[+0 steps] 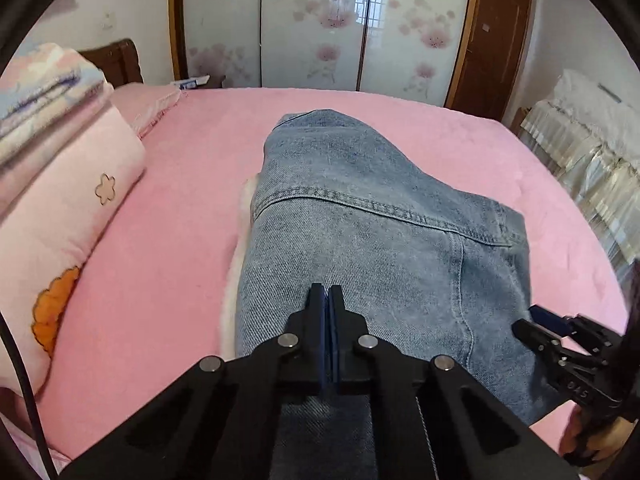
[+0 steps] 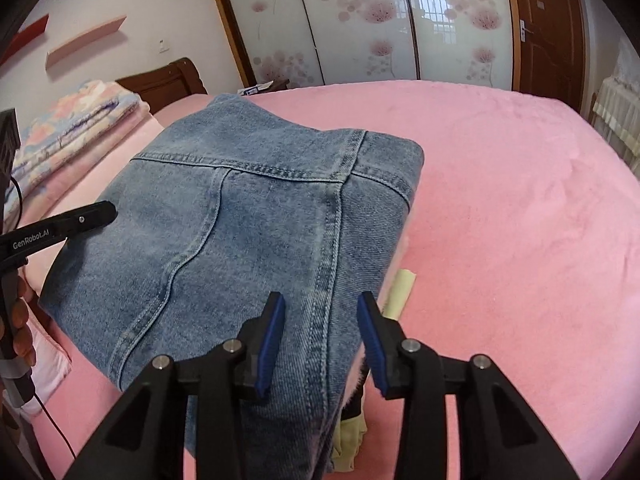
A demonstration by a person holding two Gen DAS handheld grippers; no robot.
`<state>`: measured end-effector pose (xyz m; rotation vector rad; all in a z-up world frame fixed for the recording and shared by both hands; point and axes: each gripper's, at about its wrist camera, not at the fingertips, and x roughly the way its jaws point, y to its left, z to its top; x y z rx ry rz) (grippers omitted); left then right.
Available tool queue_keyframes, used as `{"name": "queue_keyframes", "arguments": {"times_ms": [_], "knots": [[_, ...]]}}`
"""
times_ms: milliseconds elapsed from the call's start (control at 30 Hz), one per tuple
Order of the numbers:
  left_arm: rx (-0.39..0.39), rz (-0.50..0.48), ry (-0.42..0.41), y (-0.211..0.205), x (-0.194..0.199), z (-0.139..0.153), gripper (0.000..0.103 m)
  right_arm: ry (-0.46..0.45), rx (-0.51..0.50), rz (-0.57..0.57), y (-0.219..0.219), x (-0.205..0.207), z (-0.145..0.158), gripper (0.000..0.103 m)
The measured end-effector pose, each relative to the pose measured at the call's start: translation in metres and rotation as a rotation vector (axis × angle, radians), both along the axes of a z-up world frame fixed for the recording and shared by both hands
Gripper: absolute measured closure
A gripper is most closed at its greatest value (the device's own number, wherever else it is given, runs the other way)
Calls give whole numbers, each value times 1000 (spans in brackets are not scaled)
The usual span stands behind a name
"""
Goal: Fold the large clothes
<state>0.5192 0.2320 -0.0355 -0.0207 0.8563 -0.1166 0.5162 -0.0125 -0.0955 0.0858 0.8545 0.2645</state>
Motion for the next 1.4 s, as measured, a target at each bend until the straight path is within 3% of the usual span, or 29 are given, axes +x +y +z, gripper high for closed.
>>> {"name": "queue_keyframes", "arguments": {"times_ms": [133, 233, 267, 300, 467, 667, 800, 867, 933, 1167, 1267, 1400], "knots": [[-12, 19, 9, -5, -8, 8, 98, 21, 9, -16, -3, -11, 15, 61], [-23, 23, 17, -13, -25, 23, 64, 58, 61, -33, -18, -27, 31, 61], [-7, 25, 4, -18, -37, 34, 46, 63, 65, -36, -23, -36, 40, 61], [8, 23, -15, -24, -48, 46, 35, 64, 59, -38, -28, -46, 51, 61], [27, 13, -79, -53, -117, 114, 18, 61, 70, -44, -58, -111, 110, 61], [117, 68, -101, -92, -213, 176, 11, 54, 59, -46, -86, -214, 186, 61], [133, 79, -77, -114, -278, 204, 11, 24, 34, -19, -96, -291, 232, 60], [125, 71, -75, -126, -310, 217, 11, 8, 20, 0, -98, -325, 249, 55], [108, 54, -86, -138, -345, 230, 11, -19, 5, 16, -101, -358, 262, 43], [30, -43, -118, -180, -456, 248, 7, -68, -35, 17, -117, -448, 268, 41], [11, -84, -145, -197, -497, 239, 4, -78, -33, 6, -128, -477, 257, 41], [16, -33, -169, -215, -542, 208, 4, -94, -21, -37, -145, -512, 237, 40]]}}
